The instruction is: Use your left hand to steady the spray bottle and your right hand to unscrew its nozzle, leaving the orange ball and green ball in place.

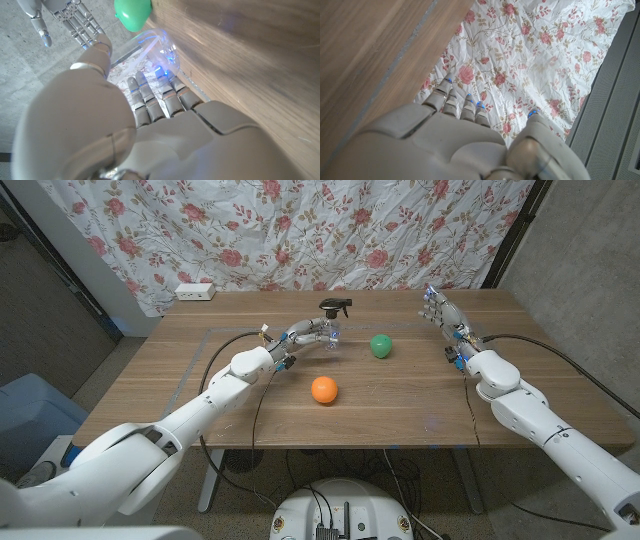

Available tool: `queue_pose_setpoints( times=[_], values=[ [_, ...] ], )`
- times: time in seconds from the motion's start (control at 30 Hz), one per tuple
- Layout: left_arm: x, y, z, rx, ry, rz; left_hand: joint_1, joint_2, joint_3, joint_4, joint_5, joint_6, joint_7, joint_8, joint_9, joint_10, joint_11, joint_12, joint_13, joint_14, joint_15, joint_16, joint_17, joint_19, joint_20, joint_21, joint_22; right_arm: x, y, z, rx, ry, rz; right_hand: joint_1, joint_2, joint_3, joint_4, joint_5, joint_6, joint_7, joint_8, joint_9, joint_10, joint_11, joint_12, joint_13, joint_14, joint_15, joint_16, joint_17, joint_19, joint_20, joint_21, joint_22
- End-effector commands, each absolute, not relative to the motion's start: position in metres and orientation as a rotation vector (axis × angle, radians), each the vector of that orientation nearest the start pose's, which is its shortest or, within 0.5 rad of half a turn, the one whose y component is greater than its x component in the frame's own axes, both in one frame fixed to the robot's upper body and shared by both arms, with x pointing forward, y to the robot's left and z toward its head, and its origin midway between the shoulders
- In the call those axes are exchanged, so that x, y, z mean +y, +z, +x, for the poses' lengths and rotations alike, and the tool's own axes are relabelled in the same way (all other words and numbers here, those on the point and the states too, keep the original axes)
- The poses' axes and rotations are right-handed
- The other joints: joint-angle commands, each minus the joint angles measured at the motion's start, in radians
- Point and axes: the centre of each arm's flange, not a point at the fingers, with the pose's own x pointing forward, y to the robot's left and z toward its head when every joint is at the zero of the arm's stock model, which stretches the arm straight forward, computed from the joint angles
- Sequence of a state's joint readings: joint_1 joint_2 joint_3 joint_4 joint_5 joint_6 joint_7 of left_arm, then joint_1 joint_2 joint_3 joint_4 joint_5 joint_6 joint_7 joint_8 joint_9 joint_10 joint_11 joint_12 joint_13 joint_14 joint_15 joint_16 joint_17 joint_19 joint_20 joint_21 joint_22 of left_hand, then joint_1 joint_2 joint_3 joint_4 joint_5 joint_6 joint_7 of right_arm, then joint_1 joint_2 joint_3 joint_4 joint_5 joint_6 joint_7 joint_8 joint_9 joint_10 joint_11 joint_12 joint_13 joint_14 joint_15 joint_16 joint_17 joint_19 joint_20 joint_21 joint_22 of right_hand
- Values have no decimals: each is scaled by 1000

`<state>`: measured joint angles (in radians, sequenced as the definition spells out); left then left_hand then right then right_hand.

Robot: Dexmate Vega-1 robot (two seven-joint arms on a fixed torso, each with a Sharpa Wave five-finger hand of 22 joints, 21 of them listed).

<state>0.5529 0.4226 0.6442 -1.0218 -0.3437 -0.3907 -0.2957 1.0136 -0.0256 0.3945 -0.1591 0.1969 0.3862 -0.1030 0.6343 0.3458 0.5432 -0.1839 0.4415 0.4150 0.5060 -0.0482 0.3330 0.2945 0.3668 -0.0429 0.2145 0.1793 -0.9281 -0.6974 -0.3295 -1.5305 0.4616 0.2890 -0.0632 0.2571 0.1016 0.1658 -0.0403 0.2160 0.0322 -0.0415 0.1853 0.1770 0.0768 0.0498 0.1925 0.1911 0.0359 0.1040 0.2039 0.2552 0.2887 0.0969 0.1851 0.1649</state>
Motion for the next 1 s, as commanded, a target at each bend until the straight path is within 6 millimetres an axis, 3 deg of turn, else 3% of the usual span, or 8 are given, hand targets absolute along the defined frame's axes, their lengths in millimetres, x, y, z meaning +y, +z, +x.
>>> queue_pose_setpoints(
  times=[0.03, 0.37, 1.0],
  values=[
    [163, -7, 670, -592, -598, 439, 11, 20, -7, 0, 10, 3, 10, 7, 1, 18, -14, 11, 9, 5, -160, 5, 5, 8, -63, 3, 4, -311, 26, 587, -724, 186, -384, 8, -4, 4, -12, -2, 0, -6, 7, 2, -1, -4, 4, 1, -2, 9, 0, 2, -2, 0, -1, 3],
    [161, -7, 655, -591, -594, 460, 9, 22, -19, -1, 10, 1, 10, 10, -3, 8, -12, 10, 18, -1, -156, 6, 10, 8, -62, 2, 4, -314, 39, 568, -742, 193, -501, 30, -16, 10, -36, -6, 14, -18, 12, 3, -5, -4, 3, 2, -1, 13, 1, -3, -9, 5, -2, 2],
    [168, 0, 633, -601, -567, 515, 8, 31, -32, -2, 12, -1, 11, 16, -10, 7, -10, 12, 30, -6, -153, 10, 18, 3, -60, 1, 4, -297, 61, 535, -706, 194, -791, 88, -41, 26, -90, -16, 23, -20, 17, 6, -25, 7, -1, 4, -21, 28, -3, -11, -25, 14, -3, 2]
  ],
)
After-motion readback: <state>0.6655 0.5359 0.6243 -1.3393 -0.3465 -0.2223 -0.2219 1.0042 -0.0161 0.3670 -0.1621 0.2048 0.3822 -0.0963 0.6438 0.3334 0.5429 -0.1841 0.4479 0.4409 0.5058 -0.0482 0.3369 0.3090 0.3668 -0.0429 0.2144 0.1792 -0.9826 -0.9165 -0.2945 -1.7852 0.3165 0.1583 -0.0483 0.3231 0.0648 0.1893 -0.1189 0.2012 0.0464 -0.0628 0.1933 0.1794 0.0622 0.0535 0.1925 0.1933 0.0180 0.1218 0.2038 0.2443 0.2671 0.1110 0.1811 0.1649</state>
